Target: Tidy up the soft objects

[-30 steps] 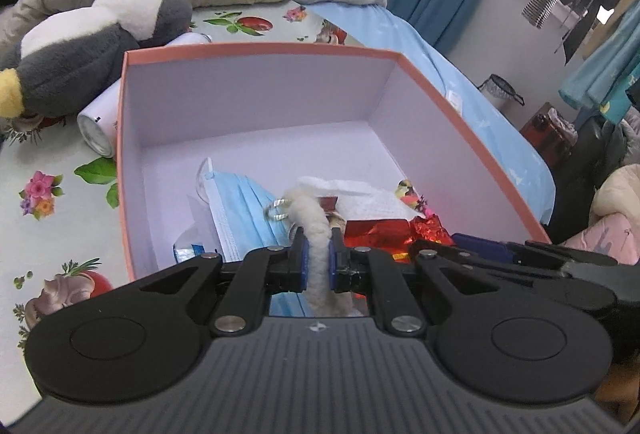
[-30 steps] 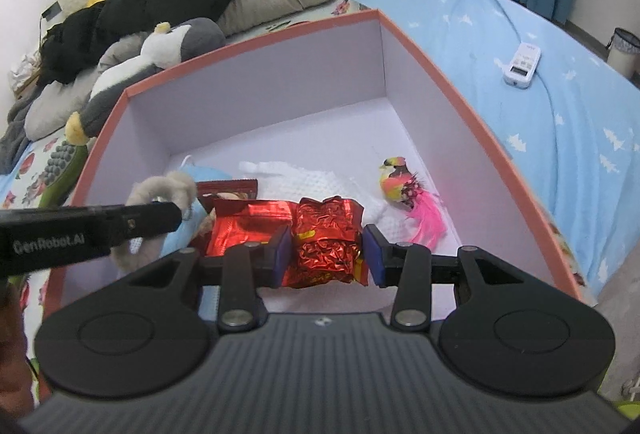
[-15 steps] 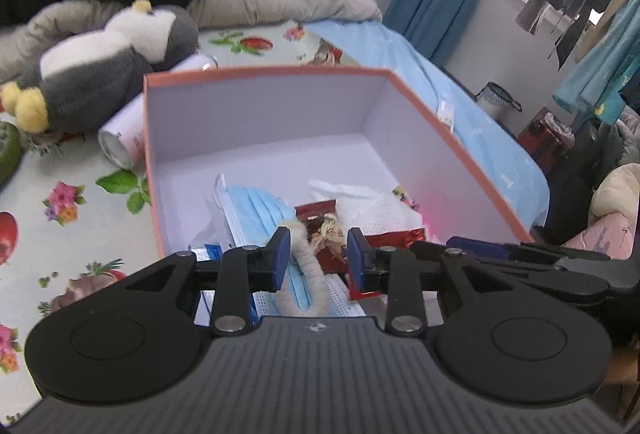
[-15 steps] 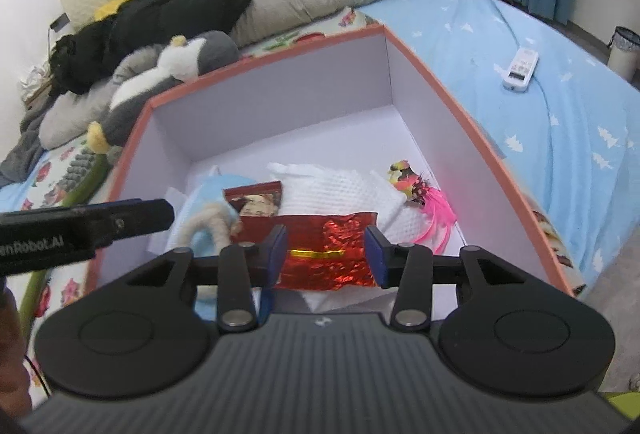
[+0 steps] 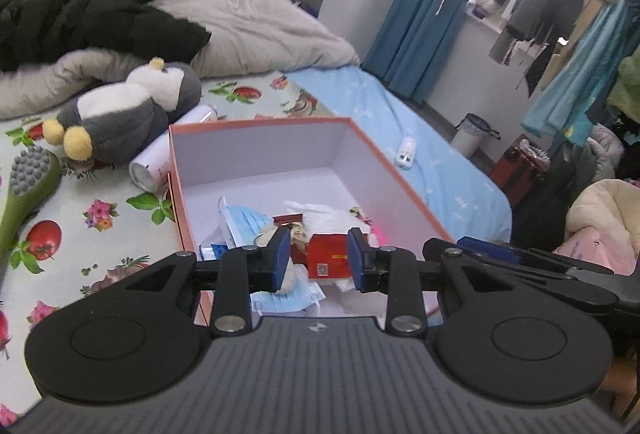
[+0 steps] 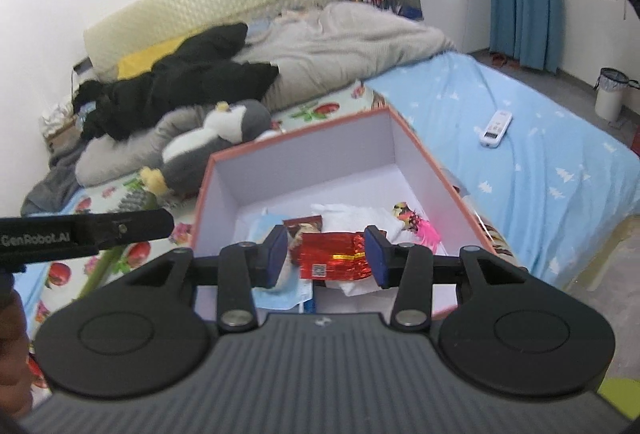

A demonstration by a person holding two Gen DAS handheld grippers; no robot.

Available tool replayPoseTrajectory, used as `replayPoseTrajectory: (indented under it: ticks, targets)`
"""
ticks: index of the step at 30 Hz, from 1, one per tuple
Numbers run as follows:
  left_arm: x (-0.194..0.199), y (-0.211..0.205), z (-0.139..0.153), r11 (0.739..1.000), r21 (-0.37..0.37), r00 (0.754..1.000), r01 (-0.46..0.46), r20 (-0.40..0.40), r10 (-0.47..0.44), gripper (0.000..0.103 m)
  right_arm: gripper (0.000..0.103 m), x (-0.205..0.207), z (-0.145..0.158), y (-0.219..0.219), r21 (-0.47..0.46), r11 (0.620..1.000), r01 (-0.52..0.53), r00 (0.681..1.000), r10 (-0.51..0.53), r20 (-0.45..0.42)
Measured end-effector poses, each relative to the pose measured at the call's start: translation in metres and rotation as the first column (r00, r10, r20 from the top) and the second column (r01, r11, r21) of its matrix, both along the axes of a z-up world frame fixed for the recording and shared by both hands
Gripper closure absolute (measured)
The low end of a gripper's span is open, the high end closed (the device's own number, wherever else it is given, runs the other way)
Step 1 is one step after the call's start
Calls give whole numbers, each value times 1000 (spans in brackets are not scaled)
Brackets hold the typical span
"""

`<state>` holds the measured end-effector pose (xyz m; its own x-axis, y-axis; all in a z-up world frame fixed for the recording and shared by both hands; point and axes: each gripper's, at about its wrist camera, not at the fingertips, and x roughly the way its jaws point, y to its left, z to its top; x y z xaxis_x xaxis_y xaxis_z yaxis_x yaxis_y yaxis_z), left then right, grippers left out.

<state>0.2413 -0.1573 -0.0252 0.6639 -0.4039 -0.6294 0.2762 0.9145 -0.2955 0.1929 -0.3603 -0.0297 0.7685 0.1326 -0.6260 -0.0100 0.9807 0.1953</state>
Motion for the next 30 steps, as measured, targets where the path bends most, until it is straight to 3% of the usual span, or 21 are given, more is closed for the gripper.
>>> replayPoseTrajectory:
  ticks: [13,30]
  targets:
    - [-116,23,54,1000,-19,994,-13,109,15,67,57,-93,47,30,-9,1000,-25,993,26,115]
    - [-196,50,47,998,-7,992,-62,114,63,67,57,-150,45,50,-15,1000,19,994,-17,112]
